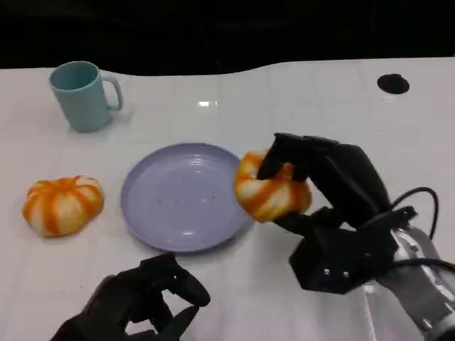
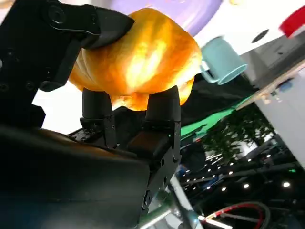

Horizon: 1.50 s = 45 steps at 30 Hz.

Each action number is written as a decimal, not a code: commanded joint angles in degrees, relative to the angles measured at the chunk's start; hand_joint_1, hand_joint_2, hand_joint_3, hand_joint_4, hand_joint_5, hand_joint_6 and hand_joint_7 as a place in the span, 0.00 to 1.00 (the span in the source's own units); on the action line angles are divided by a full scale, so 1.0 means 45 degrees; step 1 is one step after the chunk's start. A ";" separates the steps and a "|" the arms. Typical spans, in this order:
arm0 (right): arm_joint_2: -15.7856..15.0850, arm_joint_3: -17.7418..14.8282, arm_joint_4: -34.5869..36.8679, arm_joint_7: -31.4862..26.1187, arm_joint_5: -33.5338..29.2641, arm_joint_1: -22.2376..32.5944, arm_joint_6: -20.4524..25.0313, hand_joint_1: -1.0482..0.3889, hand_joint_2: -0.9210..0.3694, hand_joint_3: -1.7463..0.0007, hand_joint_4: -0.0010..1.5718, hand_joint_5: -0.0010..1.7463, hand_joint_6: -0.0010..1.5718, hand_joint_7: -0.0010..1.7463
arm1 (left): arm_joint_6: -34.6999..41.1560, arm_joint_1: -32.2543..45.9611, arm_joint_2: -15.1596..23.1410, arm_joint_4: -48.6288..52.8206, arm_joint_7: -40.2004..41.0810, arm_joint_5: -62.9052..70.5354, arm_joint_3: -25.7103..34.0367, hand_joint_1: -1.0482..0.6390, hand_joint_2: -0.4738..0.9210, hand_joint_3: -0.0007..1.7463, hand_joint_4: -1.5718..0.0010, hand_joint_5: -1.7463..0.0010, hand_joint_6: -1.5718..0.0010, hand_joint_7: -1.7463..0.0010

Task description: Grasp the bread from the table and place it into the plate.

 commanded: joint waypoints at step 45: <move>0.1191 0.1606 0.2480 0.4737 0.0113 -0.3086 0.1822 0.23 0.00 0.81 0.01 0.08 0.10 0.00 | -0.0497 -0.0204 -0.0044 0.0699 0.0057 -0.0192 0.0075 0.49 0.91 0.39 0.58 0.00 0.59 0.28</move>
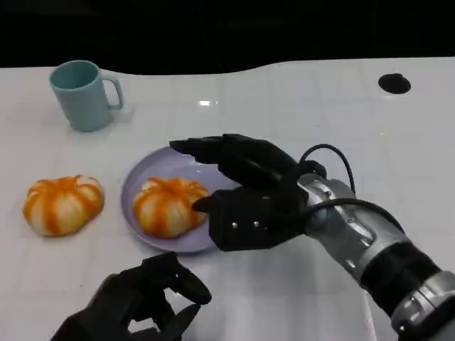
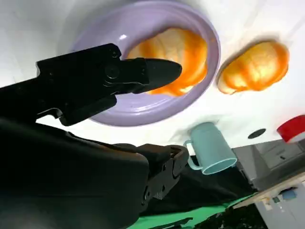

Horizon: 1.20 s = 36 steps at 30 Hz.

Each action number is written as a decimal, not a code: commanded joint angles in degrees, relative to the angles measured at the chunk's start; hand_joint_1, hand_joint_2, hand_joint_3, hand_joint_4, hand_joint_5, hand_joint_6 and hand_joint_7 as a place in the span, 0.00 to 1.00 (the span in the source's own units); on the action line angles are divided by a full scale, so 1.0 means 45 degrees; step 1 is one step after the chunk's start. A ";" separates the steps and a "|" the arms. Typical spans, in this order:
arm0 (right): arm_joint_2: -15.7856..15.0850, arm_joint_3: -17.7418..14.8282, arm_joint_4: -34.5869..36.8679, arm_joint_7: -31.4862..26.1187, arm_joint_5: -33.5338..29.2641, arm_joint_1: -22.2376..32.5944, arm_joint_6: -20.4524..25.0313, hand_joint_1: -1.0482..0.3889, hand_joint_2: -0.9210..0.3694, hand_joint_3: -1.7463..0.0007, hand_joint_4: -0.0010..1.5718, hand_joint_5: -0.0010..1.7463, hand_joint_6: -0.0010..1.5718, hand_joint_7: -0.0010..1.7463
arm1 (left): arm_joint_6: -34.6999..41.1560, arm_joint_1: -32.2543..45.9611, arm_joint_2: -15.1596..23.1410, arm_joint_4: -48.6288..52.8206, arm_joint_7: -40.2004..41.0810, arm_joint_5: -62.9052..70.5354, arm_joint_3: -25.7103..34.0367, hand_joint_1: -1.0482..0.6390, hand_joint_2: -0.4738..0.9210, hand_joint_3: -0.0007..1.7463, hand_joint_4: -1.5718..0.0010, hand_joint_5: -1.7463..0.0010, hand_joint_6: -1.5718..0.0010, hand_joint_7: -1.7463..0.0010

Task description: Grasp the bread from the table and place it into the plate.

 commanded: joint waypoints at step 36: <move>-0.3885 -0.4148 -0.9919 0.1245 0.4722 0.8806 -0.1900 0.64 0.29 0.49 0.40 0.74 0.43 0.52 | 0.0190 0.0310 0.0041 -0.0486 0.0062 0.0029 -0.0023 0.49 0.90 0.41 0.60 0.00 0.61 0.26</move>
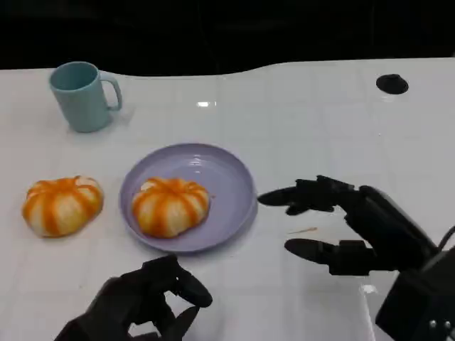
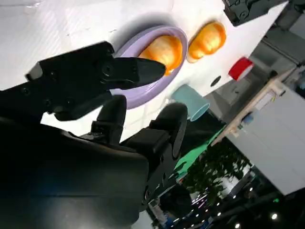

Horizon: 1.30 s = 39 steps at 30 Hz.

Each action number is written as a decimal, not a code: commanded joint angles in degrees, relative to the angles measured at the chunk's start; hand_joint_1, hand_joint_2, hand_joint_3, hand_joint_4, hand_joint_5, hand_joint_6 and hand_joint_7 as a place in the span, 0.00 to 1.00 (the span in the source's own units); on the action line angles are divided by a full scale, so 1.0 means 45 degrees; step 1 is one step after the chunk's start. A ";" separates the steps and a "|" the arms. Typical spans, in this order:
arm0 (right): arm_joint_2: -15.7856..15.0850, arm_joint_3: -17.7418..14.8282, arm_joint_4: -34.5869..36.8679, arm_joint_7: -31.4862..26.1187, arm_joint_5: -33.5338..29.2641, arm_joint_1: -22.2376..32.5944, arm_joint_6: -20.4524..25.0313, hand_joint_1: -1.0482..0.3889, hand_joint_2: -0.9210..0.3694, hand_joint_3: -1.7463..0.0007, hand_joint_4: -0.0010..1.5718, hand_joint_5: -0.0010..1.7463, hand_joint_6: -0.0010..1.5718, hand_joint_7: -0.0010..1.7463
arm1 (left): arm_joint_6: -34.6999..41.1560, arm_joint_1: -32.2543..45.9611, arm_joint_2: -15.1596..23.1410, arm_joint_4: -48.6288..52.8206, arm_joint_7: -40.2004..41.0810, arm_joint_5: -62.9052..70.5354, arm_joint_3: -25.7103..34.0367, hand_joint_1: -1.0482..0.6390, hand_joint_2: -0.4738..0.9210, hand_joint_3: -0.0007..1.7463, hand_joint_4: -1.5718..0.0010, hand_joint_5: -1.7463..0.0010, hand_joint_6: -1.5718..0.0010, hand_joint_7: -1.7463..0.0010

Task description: Grasp the bread from the table and place it into the plate.

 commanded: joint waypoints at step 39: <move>-0.0259 -0.1826 -0.0445 -0.2044 -0.1000 0.3655 -0.1759 0.76 0.60 0.06 0.61 1.00 0.52 0.87 | 0.0127 0.0217 0.0436 -0.0470 -0.0110 -0.0283 0.0400 0.51 0.92 0.38 0.58 0.00 0.59 0.29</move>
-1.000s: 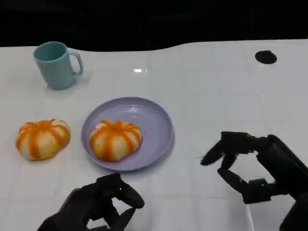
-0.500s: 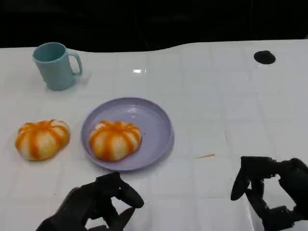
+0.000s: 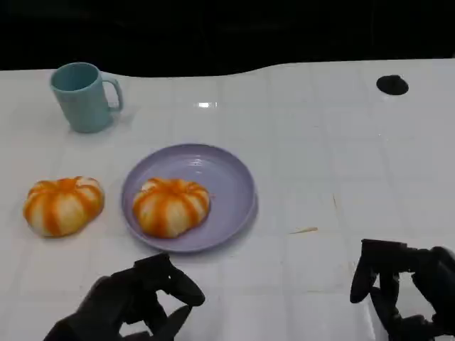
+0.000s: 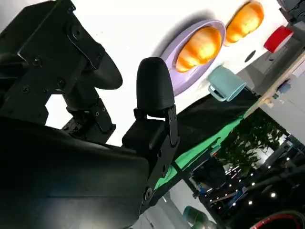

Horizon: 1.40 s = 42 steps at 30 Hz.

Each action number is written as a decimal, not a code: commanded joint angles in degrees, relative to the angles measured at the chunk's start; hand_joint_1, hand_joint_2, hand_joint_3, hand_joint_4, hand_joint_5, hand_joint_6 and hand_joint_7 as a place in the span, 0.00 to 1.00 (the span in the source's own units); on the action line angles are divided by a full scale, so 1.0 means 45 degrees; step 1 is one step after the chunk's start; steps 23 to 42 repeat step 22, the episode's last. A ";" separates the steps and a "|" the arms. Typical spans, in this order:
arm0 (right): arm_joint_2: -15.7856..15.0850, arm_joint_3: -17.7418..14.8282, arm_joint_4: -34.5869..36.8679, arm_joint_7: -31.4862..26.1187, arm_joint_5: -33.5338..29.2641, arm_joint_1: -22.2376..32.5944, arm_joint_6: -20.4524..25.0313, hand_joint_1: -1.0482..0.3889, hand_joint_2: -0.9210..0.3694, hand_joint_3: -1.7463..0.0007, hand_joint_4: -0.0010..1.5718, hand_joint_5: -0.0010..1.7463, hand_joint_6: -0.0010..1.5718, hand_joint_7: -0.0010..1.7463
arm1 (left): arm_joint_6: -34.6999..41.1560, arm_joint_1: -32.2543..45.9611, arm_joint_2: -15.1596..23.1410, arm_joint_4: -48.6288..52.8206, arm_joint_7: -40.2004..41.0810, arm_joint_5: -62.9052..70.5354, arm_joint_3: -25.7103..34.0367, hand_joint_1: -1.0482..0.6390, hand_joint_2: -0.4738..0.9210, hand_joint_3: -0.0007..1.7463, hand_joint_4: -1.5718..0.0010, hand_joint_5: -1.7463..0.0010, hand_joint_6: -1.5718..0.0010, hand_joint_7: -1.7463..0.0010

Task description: Grasp the bread from the table and place it into the plate.

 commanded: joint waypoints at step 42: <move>0.0008 0.0088 -0.0173 -0.0058 -0.0076 -0.0146 0.0502 0.78 0.61 0.05 0.61 1.00 0.54 0.85 | -0.0291 0.0016 0.0285 0.0143 -0.0078 -0.0175 0.0189 0.50 0.89 0.43 0.60 0.00 0.60 0.27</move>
